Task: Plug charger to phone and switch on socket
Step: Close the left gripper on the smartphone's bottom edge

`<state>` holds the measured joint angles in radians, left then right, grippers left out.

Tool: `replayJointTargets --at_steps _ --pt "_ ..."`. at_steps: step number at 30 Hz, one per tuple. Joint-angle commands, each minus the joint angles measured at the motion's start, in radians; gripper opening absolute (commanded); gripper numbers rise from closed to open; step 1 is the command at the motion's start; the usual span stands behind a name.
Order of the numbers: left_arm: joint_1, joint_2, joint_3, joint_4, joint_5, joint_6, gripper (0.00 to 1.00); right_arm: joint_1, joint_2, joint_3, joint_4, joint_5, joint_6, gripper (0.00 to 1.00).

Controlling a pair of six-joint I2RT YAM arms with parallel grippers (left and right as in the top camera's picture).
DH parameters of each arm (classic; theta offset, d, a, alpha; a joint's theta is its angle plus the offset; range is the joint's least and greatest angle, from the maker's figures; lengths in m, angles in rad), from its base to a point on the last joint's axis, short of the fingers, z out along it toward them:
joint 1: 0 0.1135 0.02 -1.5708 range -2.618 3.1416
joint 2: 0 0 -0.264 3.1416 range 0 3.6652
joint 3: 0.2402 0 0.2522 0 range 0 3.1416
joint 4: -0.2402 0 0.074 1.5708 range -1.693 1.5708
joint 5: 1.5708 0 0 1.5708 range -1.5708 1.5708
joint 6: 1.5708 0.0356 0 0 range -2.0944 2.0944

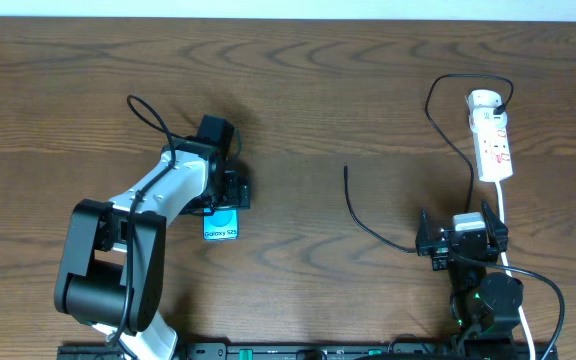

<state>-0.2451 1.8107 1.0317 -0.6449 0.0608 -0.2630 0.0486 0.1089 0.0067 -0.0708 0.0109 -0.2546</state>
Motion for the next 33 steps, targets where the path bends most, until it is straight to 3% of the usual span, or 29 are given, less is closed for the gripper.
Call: replayJointTargets --at_steps 1,21,30,33 --pt "-0.002 0.017 -0.027 0.004 0.006 -0.004 0.91 -0.006 -0.003 -0.001 -0.005 -0.006 0.007 0.99" --pt "-0.002 0.017 -0.027 0.005 0.006 -0.004 0.63 -0.006 -0.003 -0.001 -0.005 -0.006 0.007 0.99" --pt "-0.002 0.017 -0.027 0.005 0.006 -0.004 0.45 -0.006 -0.003 -0.001 -0.005 -0.006 0.007 0.99" --pt "-0.002 0.017 -0.027 0.004 0.006 -0.004 0.43 -0.006 -0.003 -0.001 -0.005 -0.006 0.007 0.99"
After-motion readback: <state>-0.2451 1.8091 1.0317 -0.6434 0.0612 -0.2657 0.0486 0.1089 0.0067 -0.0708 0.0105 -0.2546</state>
